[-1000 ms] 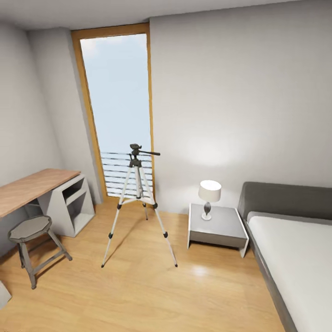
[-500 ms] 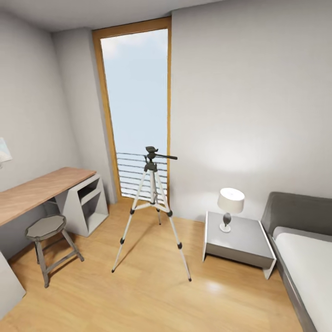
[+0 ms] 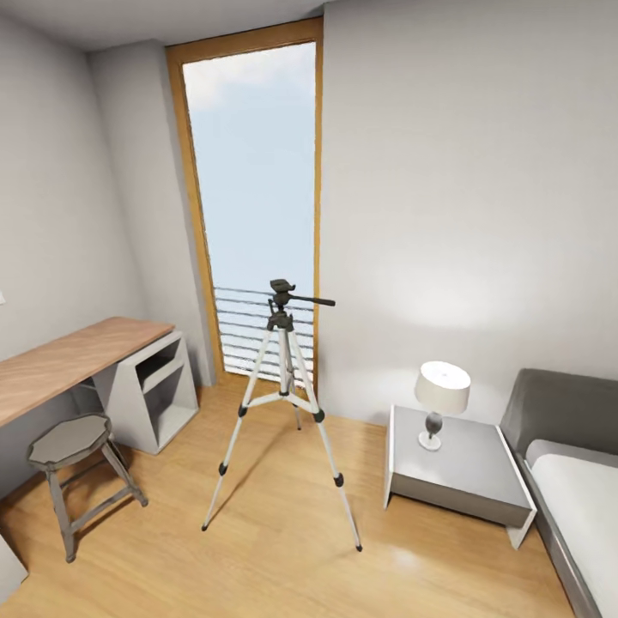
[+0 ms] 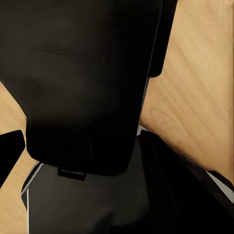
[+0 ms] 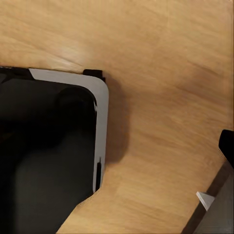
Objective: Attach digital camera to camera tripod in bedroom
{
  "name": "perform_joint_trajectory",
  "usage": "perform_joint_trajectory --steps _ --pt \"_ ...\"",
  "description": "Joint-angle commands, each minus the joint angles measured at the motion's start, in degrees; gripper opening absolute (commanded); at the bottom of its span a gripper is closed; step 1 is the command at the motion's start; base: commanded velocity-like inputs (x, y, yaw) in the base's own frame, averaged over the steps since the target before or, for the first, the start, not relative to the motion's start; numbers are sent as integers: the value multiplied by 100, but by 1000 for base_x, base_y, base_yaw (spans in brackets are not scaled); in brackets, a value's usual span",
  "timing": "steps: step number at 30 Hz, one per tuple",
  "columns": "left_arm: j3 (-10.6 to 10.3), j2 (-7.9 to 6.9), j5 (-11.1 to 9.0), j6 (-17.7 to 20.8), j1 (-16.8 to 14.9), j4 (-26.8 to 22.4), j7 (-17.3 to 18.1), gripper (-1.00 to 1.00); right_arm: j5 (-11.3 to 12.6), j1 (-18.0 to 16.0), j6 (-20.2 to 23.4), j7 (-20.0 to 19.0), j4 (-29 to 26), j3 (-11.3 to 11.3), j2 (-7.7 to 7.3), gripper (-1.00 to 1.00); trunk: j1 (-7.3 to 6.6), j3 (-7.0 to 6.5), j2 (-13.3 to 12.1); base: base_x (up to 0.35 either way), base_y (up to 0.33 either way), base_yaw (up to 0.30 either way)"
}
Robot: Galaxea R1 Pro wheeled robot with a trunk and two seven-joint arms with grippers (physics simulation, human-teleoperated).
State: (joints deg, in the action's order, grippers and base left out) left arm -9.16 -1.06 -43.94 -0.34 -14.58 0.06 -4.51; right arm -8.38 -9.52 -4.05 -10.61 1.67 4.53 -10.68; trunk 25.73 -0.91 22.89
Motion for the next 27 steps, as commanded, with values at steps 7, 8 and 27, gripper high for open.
perform_joint_trajectory --steps 7,8,27 --pt "-51 1 -27 -9 -1 2 -17 -100 -58 -6 -34 -12 18 48 -3 100 5 2 3 321 0 0" --pt "-51 1 -27 -7 -1 1 -18 -100 -59 -6 -34 -12 18 48 -4 100 5 2 3 321 0 0" --pt "-51 1 -27 -9 -1 1 -18 -100 -59 -6 -34 -19 18 48 9 100 5 2 3 320 -12 0"
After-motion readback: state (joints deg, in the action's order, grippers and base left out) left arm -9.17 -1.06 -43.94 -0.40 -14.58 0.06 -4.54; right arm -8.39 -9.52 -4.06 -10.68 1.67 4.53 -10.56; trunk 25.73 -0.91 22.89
